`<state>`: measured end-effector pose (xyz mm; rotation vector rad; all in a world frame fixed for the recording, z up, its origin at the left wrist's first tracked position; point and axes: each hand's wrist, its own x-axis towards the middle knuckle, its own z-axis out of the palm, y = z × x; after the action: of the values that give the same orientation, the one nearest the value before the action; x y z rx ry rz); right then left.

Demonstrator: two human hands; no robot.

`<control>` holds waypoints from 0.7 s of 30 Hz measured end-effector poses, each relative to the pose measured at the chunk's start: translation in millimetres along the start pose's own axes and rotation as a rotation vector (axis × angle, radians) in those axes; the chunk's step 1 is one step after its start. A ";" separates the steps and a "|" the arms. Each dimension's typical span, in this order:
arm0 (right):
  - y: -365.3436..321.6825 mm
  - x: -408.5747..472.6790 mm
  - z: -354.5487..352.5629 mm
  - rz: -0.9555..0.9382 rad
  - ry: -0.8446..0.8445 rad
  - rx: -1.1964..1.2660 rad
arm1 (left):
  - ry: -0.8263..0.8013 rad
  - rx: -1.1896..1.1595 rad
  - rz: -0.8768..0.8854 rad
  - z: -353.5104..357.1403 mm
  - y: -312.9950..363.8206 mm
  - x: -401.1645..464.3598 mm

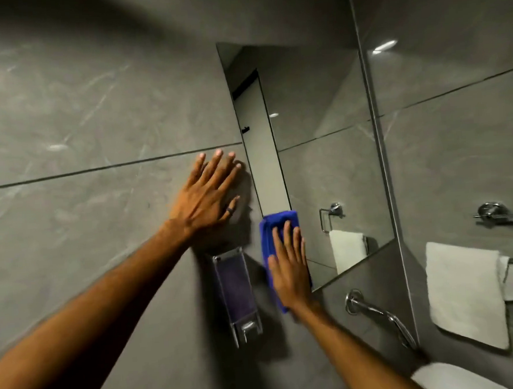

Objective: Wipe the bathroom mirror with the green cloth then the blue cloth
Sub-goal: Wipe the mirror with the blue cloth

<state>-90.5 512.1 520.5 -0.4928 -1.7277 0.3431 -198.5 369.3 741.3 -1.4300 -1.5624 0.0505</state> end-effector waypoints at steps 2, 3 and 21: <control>33.7 -4.1 12.7 -0.167 -0.034 -0.276 | 0.044 0.038 -0.020 19.6 9.2 4.4; 46.6 -4.9 12.5 -0.193 -0.039 -0.293 | 0.079 0.054 -0.035 26.2 12.1 5.1; 242.1 115.3 -124.0 0.656 0.409 -0.061 | 0.297 0.165 -0.039 51.7 12.4 18.3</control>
<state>45.2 774.5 527.8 -1.0970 -1.1476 0.6065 -220.0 415.7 718.0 -1.2168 -1.3093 -0.0531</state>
